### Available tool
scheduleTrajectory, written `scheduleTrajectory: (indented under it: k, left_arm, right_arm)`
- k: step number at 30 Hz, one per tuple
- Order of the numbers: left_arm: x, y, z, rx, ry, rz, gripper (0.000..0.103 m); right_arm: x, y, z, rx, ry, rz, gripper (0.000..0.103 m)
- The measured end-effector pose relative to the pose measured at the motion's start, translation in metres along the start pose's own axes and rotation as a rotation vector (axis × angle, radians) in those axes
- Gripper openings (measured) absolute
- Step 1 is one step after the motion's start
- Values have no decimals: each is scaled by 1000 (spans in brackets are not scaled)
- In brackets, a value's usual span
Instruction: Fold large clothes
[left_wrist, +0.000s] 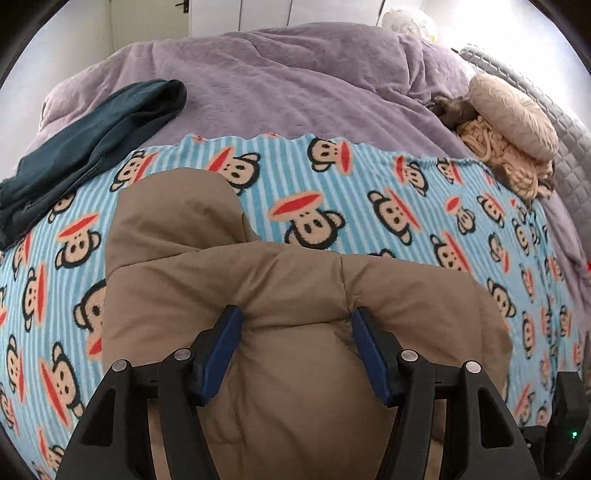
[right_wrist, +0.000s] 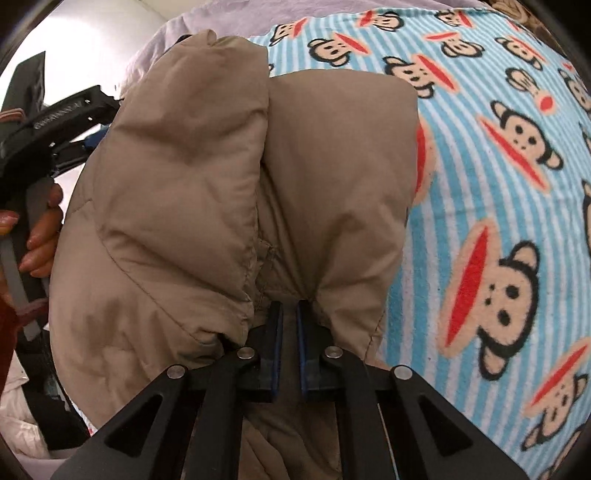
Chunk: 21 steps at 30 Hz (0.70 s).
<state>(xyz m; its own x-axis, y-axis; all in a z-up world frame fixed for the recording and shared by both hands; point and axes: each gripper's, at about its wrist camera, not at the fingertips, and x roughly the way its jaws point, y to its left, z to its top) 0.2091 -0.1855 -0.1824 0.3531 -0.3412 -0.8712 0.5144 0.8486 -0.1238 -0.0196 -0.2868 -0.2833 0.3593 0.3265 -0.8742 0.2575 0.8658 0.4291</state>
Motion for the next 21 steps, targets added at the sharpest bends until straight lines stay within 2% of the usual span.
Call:
scheduleTrajectory:
  k: [3, 6, 10, 12, 16, 18, 21]
  left_arm:
    - [1, -2, -3, 18, -6, 20, 63]
    - [-2, 0, -5, 21, -9, 14, 63]
    - [-6, 2, -6, 21, -18, 19, 63]
    - [-19, 1, -5, 18, -33, 30, 63]
    - [-69, 7, -16, 6, -92, 0, 63]
    - [-97, 15, -33, -3, -116, 7, 63]
    - [-117, 32, -63, -31, -99, 45, 64]
  right_arm:
    - [4, -3, -5, 23, -5, 16, 5]
    - [-19, 0, -5, 42, -22, -3, 7]
    - [-77, 10, -3, 24, -178, 7, 7]
    - [-93, 20, 6, -3, -218, 20, 7]
    - [-99, 45, 17, -51, -207, 59, 7]
    - [-95, 59, 10, -61, -194, 63, 7]
    - [-89, 65, 10, -63, -190, 58, 7]
